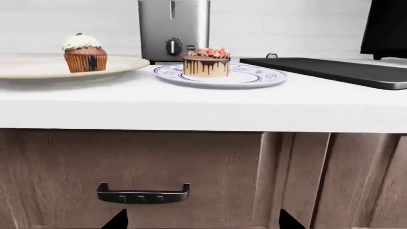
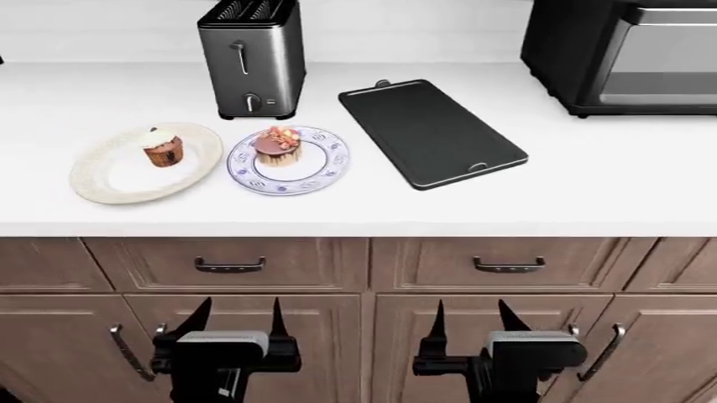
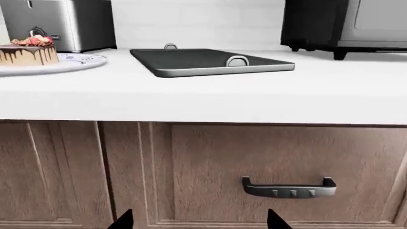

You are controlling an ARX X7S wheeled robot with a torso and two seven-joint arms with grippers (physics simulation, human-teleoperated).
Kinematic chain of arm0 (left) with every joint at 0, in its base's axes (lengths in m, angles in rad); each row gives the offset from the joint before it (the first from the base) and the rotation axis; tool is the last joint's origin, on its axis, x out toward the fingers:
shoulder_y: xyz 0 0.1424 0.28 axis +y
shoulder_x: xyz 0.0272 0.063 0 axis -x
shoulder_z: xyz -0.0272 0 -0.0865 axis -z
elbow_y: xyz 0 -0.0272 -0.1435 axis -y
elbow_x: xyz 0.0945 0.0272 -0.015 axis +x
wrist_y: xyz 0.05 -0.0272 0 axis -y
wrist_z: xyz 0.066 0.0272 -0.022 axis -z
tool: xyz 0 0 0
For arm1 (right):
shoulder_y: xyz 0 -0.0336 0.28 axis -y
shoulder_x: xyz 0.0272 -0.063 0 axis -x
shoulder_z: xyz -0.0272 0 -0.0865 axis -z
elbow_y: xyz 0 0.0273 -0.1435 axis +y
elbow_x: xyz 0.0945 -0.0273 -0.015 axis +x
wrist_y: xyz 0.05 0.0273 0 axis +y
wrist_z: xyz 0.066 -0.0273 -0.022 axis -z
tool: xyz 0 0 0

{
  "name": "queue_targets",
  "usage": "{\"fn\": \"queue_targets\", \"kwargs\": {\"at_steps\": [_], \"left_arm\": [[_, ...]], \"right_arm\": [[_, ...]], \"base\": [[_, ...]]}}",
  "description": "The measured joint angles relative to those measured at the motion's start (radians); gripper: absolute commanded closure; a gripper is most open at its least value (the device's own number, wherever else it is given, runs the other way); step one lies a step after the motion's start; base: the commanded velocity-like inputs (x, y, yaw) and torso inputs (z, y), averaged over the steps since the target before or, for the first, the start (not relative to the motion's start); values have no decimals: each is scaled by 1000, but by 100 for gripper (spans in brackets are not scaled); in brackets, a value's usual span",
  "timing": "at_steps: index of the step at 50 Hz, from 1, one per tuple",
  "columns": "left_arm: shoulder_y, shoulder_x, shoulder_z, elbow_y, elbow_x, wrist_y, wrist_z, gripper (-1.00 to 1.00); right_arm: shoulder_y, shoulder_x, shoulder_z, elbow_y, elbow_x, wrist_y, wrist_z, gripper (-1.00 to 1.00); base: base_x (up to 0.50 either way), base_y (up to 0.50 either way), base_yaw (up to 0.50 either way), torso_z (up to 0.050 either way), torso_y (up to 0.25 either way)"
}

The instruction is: Move the dessert items from the plate to the tray.

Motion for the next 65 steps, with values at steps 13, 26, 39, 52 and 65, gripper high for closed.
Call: {"fn": "queue_targets", "kwargs": {"at_steps": [13,26,39,52,65], "left_arm": [[7,-15,13,7,-22,14,-13,-100],[14,-58,4,155,-80,-114,-30,-100],[-21,-174,-70,489,-277,-523,-54,-100],[-316,-299,-329,685,-896,-1159,-271,-100],[-706,-533,-226,481,-1678,-1317,-723,-100]], "right_arm": [[-1,15,-19,-5,10,0,19,-100],[-27,58,-29,-191,31,149,34,-100],[-25,149,52,-573,170,543,31,-100],[261,375,319,-795,930,1158,368,-100],[764,738,57,-596,1852,1246,868,-100]], "base": [[0,500,0,50,0],[0,500,0,50,0],[0,494,0,17,0],[0,28,0,0,0],[0,0,0,0,0]]}}
